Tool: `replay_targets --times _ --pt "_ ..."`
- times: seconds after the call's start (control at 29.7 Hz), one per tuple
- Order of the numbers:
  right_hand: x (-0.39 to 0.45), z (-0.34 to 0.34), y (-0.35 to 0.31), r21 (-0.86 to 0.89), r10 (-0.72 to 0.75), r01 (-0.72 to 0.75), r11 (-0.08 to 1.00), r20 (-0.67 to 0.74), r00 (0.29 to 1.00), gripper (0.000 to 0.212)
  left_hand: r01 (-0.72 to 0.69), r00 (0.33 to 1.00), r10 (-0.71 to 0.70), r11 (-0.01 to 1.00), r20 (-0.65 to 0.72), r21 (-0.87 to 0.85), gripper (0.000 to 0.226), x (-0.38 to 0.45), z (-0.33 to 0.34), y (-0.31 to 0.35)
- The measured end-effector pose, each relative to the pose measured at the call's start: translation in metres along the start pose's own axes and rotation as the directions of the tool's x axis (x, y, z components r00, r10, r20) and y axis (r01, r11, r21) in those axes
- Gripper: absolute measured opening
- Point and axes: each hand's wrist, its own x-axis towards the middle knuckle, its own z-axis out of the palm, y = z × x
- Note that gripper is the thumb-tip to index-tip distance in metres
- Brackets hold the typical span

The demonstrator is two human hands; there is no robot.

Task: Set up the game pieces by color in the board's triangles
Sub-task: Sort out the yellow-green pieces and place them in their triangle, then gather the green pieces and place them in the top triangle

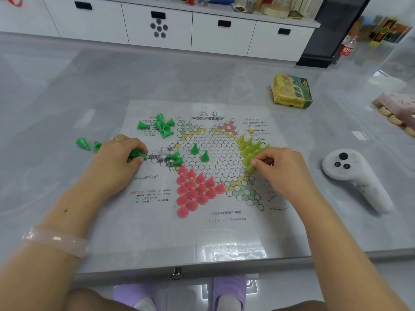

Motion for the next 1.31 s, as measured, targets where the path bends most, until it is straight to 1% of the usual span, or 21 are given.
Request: replay_targets --times 0.2,0.37,0.44,0.5,0.57,0.71,0.81,0.87,0.91,0.94,0.98,1.01,1.04,1.08,1.11,1.14,1.18,1.24,1.28,1.31 --pt "0.0 0.001 0.0 0.007 0.007 -0.007 1.0 0.001 1.0 0.012 -0.01 1.0 0.01 1.0 -0.003 0.007 0.018 0.0 0.001 -0.001" --pt "-0.001 -0.002 0.001 0.011 -0.027 0.027 1.0 -0.008 1.0 0.012 -0.014 1.0 0.014 1.0 -0.013 0.0 0.018 0.0 0.001 -0.001" --pt "-0.002 -0.007 -0.002 0.054 -0.042 0.046 0.998 -0.062 0.997 0.012 -0.017 1.0 0.016 1.0 -0.018 -0.004 0.02 0.0 0.001 -0.002" --pt "-0.004 -0.014 -0.004 0.105 -0.05 0.066 0.992 -0.144 0.988 0.015 -0.01 1.0 0.01 1.0 -0.022 -0.01 0.021 0.0 0.002 -0.001" --pt "-0.004 -0.018 -0.005 0.173 -0.029 0.067 0.983 -0.212 0.977 0.019 0.007 0.999 -0.007 1.0 -0.032 -0.007 0.021 0.0 0.002 0.0" --pt "-0.006 -0.015 -0.005 0.27 0.026 0.046 0.962 -0.256 0.966 0.025 0.055 0.997 -0.055 0.998 -0.049 -0.011 0.018 -0.002 0.002 -0.001" --pt "-0.01 -0.01 -0.015 0.289 -0.007 0.081 0.954 -0.246 0.969 0.022 0.099 0.993 -0.102 0.993 -0.06 -0.057 0.017 -0.006 0.0 0.001" --pt "-0.013 -0.008 -0.026 0.296 -0.073 0.131 0.946 -0.198 0.978 0.016 0.176 0.977 -0.19 0.974 -0.094 -0.141 0.016 -0.007 -0.002 0.004" --pt "-0.015 -0.006 -0.032 0.293 -0.117 0.156 0.943 -0.148 0.982 0.015 0.226 0.96 -0.26 0.94 -0.106 -0.257 0.016 -0.007 -0.002 0.006" --pt "-0.015 -0.005 -0.039 0.275 -0.165 0.182 0.944 -0.084 0.983 0.017 0.275 0.934 -0.347 0.847 -0.083 -0.455 0.017 -0.007 -0.004 0.008" --pt "-0.014 -0.003 -0.046 0.234 -0.214 0.21 0.949 -0.008 0.977 0.02 0.301 0.902 -0.432 0.646 -0.011 -0.701 0.017 -0.006 -0.008 0.011" --pt "-0.01 -0.001 -0.052 0.165 -0.261 0.246 0.955 0.079 0.962 0.025 0.3 0.865 -0.489 0.329 0.11 -0.895 0.02 -0.007 -0.014 0.015" --pt "-0.005 0.002 -0.058 0.074 -0.299 0.29 0.954 0.178 0.938 0.031 0.269 0.835 -0.494 -0.015 0.241 -0.963 0.021 -0.008 -0.018 0.019" --pt "0.001 0.005 -0.063 -0.019 -0.32 0.338 0.941 0.279 0.905 0.038 0.225 0.82 -0.46 -0.286 0.34 -0.931 0.02 -0.009 -0.021 0.022" --pt "0.009 0.009 -0.068 -0.093 -0.327 0.386 0.918 0.371 0.869 0.046 0.185 0.821 -0.41 -0.468 0.398 -0.864 0.022 -0.012 -0.024 0.026" --pt "0.017 0.013 -0.073 -0.146 -0.324 0.425 0.893 0.447 0.834 0.053 0.156 0.827 -0.365 -0.58 0.427 -0.799 0.031 -0.014 -0.027 0.029" --pt "0.025 0.017 -0.076 -0.184 -0.316 0.461 0.868 0.511 0.799 0.059 0.134 0.834 -0.332 -0.652 0.44 -0.746 0.033 -0.016 -0.027 0.031" --pt "0.04 0.025 -0.081 -0.218 -0.296 0.522 0.825 0.62 0.727 0.068 0.091 0.832 -0.313 -0.737 0.458 -0.669 0.017 -0.017 -0.027 0.032" --pt "0.046 0.028 -0.082 -0.214 -0.288 0.542 0.813 0.661 0.693 0.071 0.073 0.826 -0.317 -0.761 0.467 -0.645 0.011 -0.016 -0.027 0.031" --pt "0.051 0.03 -0.084 -0.196 -0.288 0.553 0.809 0.688 0.666 0.072 0.056 0.821 -0.323 -0.774 0.47 -0.63 0.009 -0.015 -0.027 0.03"
